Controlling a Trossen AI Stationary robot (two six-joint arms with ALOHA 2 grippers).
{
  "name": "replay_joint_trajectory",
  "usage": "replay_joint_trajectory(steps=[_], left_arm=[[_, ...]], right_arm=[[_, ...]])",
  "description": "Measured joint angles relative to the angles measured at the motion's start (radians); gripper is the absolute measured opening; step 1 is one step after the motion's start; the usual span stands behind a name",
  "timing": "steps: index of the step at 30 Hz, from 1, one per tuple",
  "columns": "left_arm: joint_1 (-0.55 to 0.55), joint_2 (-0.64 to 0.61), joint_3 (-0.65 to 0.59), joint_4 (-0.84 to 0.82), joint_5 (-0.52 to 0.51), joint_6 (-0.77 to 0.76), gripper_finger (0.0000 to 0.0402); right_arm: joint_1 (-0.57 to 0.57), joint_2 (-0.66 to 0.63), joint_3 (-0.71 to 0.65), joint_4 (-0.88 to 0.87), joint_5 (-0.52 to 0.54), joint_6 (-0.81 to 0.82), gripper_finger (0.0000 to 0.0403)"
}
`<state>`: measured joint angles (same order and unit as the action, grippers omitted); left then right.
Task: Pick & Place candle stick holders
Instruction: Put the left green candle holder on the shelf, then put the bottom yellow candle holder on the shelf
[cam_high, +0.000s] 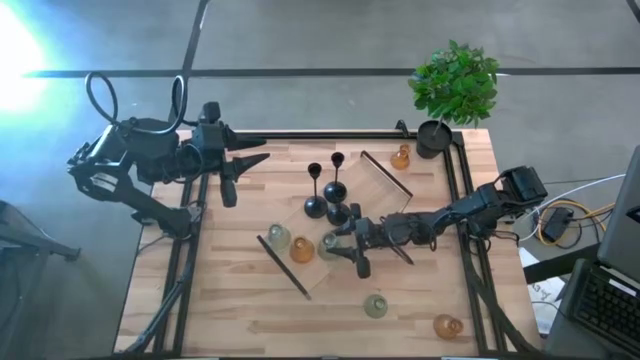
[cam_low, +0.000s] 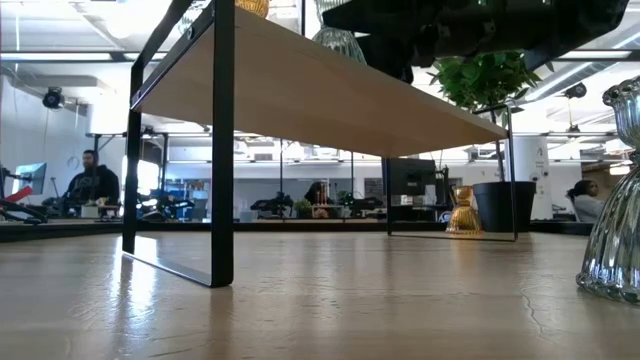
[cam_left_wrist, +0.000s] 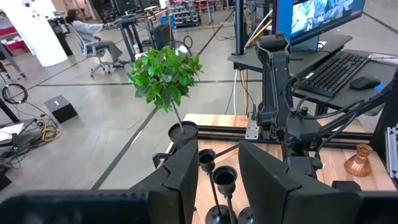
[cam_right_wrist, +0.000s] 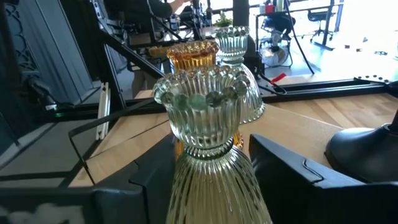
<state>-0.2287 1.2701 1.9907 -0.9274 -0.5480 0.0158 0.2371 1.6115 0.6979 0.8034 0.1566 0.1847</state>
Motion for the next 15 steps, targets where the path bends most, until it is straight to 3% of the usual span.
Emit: replay_joint_trajectory(steps=[15], left_arm=[[0.000,0.000,0.000,-0.003,0.000,0.002,0.0120]], right_arm=[[0.000,-0.040,-0.001,-0.043,0.011,-0.020,0.0242]])
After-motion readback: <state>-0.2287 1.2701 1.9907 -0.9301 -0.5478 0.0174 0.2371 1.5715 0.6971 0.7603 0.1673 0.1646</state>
